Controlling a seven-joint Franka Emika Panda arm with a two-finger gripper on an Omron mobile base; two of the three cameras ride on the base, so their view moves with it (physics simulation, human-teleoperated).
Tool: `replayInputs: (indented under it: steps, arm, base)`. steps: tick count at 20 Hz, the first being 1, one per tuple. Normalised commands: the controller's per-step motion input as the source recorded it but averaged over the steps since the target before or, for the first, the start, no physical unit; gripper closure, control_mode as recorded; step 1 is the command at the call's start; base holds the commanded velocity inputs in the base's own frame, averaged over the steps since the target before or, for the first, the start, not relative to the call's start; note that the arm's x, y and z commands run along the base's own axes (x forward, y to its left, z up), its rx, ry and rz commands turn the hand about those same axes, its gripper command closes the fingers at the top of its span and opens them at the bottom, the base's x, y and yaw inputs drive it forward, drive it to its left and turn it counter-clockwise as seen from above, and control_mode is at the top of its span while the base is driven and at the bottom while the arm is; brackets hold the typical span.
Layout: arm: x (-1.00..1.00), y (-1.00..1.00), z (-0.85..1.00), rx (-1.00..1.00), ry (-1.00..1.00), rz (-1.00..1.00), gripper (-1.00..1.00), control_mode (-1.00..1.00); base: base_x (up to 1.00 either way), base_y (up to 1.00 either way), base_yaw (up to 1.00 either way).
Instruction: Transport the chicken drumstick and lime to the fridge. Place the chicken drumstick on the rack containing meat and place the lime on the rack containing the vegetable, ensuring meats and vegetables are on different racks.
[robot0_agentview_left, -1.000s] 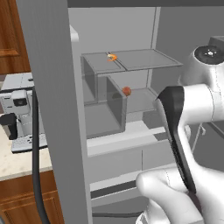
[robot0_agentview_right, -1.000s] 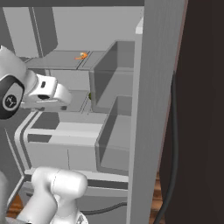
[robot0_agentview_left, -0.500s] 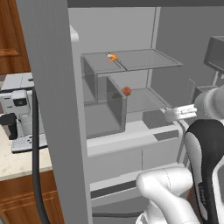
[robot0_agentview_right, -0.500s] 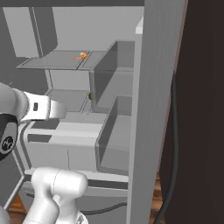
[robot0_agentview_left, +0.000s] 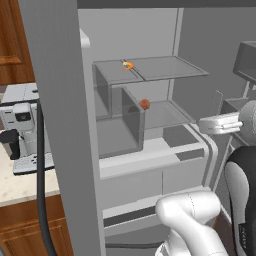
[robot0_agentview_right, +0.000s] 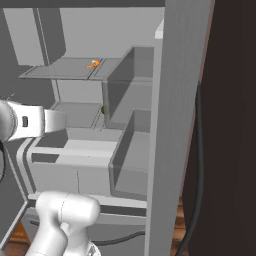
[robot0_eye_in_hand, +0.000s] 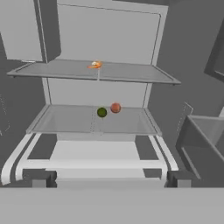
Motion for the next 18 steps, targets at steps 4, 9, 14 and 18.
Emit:
replayInputs:
  steps: [4, 9, 14, 18]
  arm:
    - [-0.35, 0.05, 0.47, 0.00, -0.10, 0.00, -1.00, -1.00]
    - [-0.33, 0.00, 0.23, 0.00, -0.07, 0.00, -1.00, 1.00]
    - [0.00, 0.00, 0.00, 0.00, 0.00, 0.00, -1.00, 1.00]
    - [0.00, 0.00, 0.00, 0.00, 0.00, 0.00, -1.00, 1.00]
  base:
    - [0.00, 0.00, 0.00]
    - [-0.35, 0.00, 0.00]
    - [-0.72, 0.00, 0.00]
    - [-1.00, -0.07, 0.00]
